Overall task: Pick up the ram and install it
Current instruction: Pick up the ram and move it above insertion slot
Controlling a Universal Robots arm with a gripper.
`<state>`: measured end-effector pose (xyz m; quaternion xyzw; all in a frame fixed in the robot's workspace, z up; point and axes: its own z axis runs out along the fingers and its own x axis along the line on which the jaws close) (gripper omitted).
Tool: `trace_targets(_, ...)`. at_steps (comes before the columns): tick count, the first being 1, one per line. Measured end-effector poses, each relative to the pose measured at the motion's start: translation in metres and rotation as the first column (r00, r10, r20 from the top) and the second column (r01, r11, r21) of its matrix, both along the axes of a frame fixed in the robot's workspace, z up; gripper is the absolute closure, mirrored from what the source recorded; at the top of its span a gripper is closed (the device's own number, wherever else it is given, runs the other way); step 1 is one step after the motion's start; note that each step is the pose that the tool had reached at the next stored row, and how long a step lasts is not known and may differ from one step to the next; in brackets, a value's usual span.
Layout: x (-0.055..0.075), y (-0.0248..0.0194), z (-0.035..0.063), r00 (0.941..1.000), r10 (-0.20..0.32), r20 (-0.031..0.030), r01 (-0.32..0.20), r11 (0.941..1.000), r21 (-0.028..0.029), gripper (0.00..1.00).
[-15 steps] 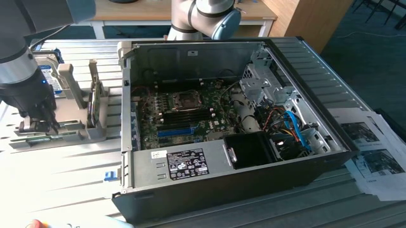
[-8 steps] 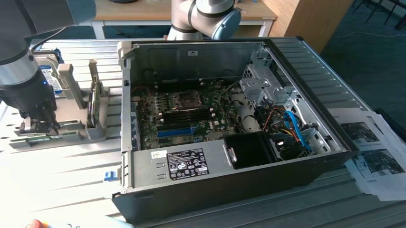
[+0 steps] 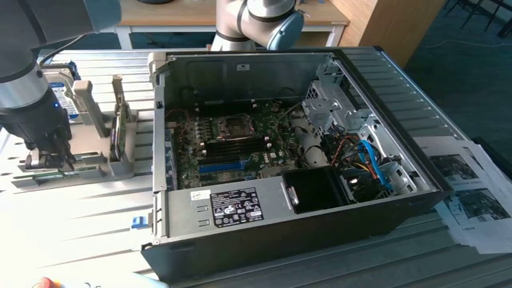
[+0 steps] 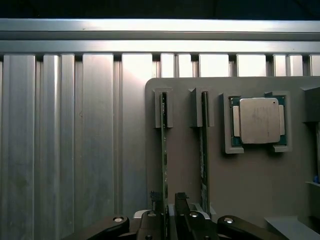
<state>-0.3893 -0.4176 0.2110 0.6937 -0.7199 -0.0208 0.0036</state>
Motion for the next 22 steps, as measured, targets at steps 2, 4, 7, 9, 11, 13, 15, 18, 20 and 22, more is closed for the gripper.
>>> trace_targets(2, 0.0, -0.0001, -0.0006, 1.0, 0.001, -0.0002, -0.001, 1.0, -0.0001, 0.76)
trace_targets(4, 0.0, 0.0, -0.0007, 1.0, 0.002, -0.0002, -0.002, 1.0, -0.0001, 0.76)
trace_targets(7, 0.0, 0.0, -0.0019, 1.0, 0.004, 0.0002, -0.004, 1.0, 0.0001, 0.76)
trace_targets(9, 0.0, -0.0001, -0.003, 1.0, 0.005, 0.0001, -0.005, 1.0, 0.0001, 0.76)
trace_targets(11, 0.0, 0.0, -0.0041, 1.0, 0.005, 0.0001, -0.005, 1.0, 0.0001, 0.76)
trace_targets(13, -0.0001, 0.0, -0.0053, 1.0, 0.006, 0.0001, -0.006, 1.0, 0.0, 0.76)
trace_targets(15, -0.0002, -0.0001, -0.0064, 1.0, 0.007, 0.0, -0.007, 1.0, 0.0, 0.76)
trace_targets(18, -0.0002, 0.0, -0.0077, 1.0, 0.007, 0.0, -0.007, 1.0, 0.0, 0.76)
trace_targets(20, -0.0003, 0.0, -0.0082, 1.0, 0.007, 0.0, -0.007, 1.0, -0.0001, 0.76)
trace_targets(22, -0.0003, 0.0, -0.0082, 1.0, 0.007, -0.0001, -0.007, 1.0, -0.0001, 0.76)
